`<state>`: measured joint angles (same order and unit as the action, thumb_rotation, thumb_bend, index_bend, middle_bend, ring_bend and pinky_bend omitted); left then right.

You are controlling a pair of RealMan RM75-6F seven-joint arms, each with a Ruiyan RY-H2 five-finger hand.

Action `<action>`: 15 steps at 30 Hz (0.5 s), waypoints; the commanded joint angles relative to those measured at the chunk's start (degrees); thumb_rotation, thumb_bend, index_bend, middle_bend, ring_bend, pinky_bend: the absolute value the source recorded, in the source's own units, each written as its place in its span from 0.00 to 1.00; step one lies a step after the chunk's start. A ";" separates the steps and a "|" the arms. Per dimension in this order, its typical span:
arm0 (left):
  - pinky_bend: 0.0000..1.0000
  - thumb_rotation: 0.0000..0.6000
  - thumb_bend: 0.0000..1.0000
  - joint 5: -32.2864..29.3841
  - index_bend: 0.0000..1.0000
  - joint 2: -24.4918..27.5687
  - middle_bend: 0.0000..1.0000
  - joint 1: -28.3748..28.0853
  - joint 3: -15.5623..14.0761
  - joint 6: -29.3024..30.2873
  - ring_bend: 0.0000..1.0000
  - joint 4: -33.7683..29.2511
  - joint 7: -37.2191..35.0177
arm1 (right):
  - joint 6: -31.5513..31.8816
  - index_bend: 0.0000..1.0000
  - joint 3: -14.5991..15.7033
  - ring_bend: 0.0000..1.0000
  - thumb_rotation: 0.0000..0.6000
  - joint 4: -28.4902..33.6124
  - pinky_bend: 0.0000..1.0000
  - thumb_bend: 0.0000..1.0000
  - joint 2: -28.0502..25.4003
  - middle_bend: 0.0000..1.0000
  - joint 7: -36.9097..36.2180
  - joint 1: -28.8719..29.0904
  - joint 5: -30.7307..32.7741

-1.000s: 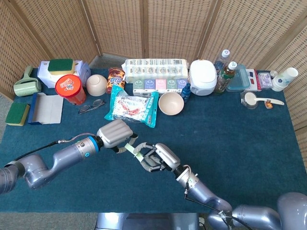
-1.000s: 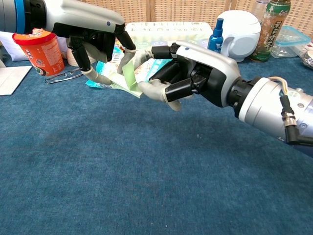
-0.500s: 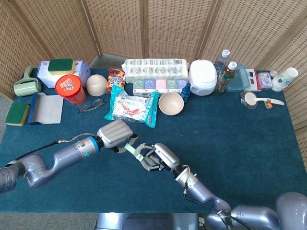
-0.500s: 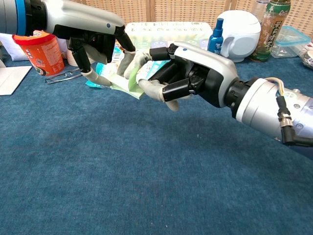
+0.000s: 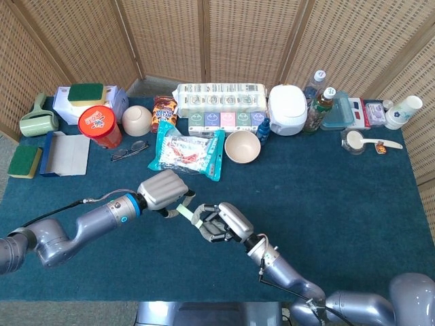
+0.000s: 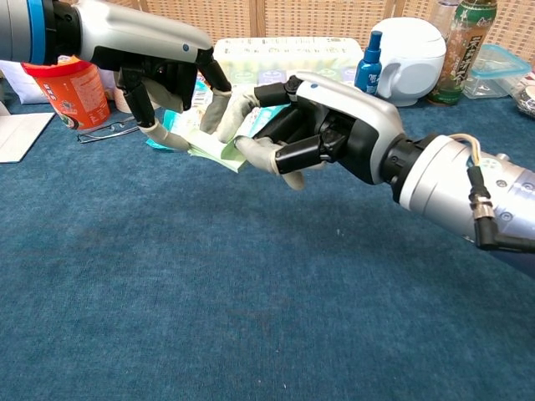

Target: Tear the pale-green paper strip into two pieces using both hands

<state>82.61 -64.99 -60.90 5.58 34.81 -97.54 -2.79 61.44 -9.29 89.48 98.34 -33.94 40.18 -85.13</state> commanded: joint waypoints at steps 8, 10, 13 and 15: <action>1.00 1.00 0.43 0.10 0.73 -0.17 1.00 -0.09 -0.14 -0.11 1.00 0.01 0.02 | 0.59 0.62 -0.16 1.00 1.00 -0.36 0.78 0.52 0.44 0.99 0.12 -0.31 0.07; 1.00 1.00 0.43 0.08 0.73 -0.17 1.00 -0.10 -0.13 -0.09 1.00 0.00 0.02 | 0.57 0.64 -0.15 1.00 1.00 -0.35 0.79 0.52 0.42 1.00 0.05 -0.32 0.06; 1.00 1.00 0.43 0.08 0.73 -0.18 1.00 -0.08 -0.15 -0.04 1.00 0.04 0.14 | 0.60 0.67 -0.14 1.00 1.00 -0.32 0.79 0.52 0.38 1.00 0.06 -0.35 0.00; 1.00 1.00 0.43 0.07 0.73 -0.17 1.00 -0.04 -0.24 -0.03 1.00 0.10 0.28 | 0.65 0.69 -0.10 1.00 1.00 -0.27 0.79 0.52 0.34 1.00 0.05 -0.40 -0.03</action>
<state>82.68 -65.16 -60.95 5.34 34.78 -97.43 -2.50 62.09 -9.39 89.21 98.67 -33.88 39.77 -85.16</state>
